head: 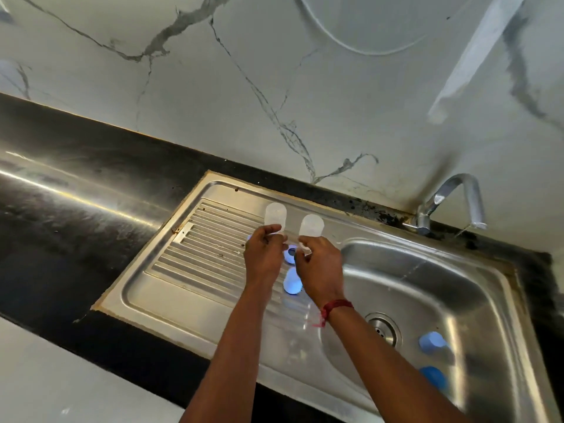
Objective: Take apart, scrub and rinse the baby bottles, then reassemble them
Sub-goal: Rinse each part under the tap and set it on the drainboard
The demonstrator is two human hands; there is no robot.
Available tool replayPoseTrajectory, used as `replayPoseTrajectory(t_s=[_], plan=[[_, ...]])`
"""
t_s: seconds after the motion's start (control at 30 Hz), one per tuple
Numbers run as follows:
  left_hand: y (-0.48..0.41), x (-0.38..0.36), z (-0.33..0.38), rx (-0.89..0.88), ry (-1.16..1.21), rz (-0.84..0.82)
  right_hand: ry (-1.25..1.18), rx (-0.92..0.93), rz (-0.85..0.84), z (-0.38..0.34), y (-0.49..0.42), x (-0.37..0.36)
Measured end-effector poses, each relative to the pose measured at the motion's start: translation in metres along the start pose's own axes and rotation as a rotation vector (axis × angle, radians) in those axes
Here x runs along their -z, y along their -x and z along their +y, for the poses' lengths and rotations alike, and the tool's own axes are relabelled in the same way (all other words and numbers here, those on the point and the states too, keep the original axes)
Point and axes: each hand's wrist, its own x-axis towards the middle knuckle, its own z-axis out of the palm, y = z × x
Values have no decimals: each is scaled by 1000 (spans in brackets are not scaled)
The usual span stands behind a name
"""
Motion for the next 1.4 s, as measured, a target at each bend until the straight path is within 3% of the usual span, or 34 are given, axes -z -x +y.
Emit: replayPoseTrajectory(t_s=[0.23, 0.57, 0.83, 1.4], plan=[[48, -70, -5, 27, -22, -172, 22, 29, 149, 53, 22, 51], [108, -151, -55, 150, -203, -341, 105, -105, 133, 165, 65, 113], [125, -183, -85, 405, -154, -466, 256, -513, -308, 254, 84, 148], [100, -218, -130, 469, -192, -333, 713, -616, -582, 341, 66, 135]])
